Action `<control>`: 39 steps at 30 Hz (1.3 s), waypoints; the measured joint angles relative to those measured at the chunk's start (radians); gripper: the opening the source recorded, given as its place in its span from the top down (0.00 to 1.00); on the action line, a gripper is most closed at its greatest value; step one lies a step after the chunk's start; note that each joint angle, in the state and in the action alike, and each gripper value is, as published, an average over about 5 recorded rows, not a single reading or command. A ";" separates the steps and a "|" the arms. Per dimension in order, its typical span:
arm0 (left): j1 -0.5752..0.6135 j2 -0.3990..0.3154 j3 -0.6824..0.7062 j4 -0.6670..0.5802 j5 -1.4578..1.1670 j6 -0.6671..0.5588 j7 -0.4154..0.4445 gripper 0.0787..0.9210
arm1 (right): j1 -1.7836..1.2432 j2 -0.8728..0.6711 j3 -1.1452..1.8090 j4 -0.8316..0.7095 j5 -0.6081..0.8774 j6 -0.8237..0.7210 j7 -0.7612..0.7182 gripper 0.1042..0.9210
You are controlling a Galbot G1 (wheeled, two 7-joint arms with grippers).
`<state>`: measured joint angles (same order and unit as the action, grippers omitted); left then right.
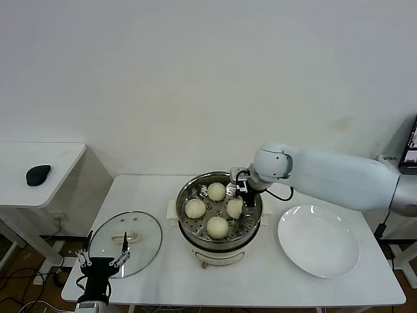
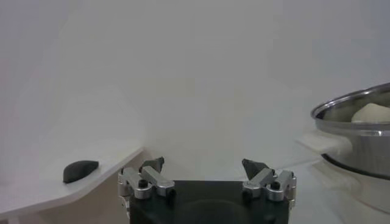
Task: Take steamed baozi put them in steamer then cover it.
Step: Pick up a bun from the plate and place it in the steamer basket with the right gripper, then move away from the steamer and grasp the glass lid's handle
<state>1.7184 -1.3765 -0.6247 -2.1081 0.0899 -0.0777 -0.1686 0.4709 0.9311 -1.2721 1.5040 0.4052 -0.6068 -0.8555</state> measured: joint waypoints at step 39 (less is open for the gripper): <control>-0.069 0.003 0.034 0.089 -0.034 -0.055 -0.125 0.12 | -1.540 0.001 1.657 0.362 -0.088 0.557 0.565 0.12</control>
<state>1.6496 -1.3738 -0.5903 -2.0188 0.0561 -0.1327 -0.2932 -1.0695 0.9319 0.3845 1.8664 0.3169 -0.0502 -0.2907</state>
